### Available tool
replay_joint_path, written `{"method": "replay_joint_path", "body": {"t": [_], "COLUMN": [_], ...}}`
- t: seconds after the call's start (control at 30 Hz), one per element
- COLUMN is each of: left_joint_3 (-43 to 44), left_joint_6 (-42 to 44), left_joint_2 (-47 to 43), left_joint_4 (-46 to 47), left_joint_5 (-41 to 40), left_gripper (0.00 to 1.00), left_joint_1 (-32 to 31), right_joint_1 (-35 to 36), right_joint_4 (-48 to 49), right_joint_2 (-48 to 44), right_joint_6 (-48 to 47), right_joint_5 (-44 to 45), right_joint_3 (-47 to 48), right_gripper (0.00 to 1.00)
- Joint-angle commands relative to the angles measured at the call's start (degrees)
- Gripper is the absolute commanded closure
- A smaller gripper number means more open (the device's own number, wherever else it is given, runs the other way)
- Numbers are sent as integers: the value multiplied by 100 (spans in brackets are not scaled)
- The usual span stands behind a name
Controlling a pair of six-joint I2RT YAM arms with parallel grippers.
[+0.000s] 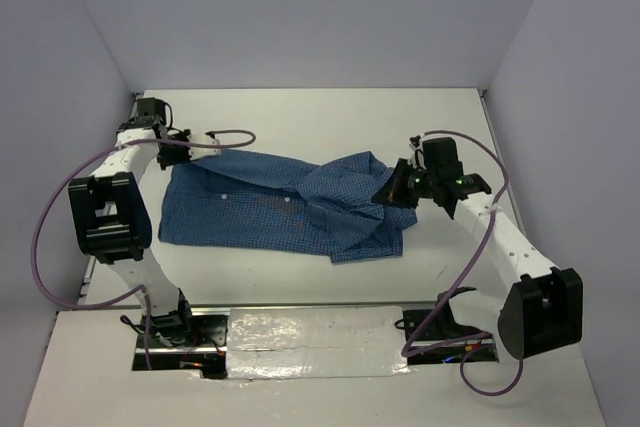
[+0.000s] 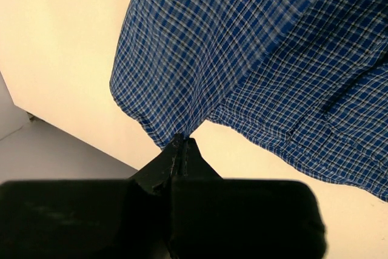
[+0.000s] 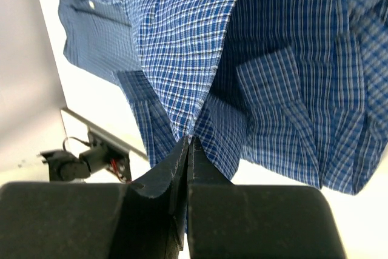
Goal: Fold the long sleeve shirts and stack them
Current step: Fold the shirt
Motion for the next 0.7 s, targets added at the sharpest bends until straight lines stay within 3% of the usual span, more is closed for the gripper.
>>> {"method": "replay_joint_path", "body": {"t": [0.0,0.13,0.33,0.4,0.43,0.47,0.53,0.57,0.67], "left_joint_3": [7,-142,-599,-556,-512,-363,-117,-46,112], "left_joint_6": [291,361,247,221,212,194,124,106,-138], "left_joint_2": [-154,-100,-153,-153,-145,-153,-215,-250,-408], "left_joint_4": [73,11,301,205,118,-101,-348,-584,-771], "left_joint_5": [-58,20,-173,-208,-165,-121,19,177,476], "left_gripper": [100,99,51,45,27,26,23,1,1], "left_joint_1": [-20,-90,-371,-371,-371,-363,-371,-371,-371], "right_joint_1": [-23,-6,12,12,-14,-32,-137,-164,-225], "right_joint_4": [-425,-57,419,296,191,-105,-554,-1009,-1757], "right_joint_2": [-288,-227,89,151,177,221,300,274,-33], "right_joint_6": [-175,1,142,2,-68,-243,-411,-481,-570], "right_joint_5": [-256,-310,-152,197,400,620,1451,1770,2983], "right_joint_3": [-169,-583,-900,-909,-891,-787,-567,-435,222], "right_gripper": [100,100,100,98,93,77,59,43,29]}}
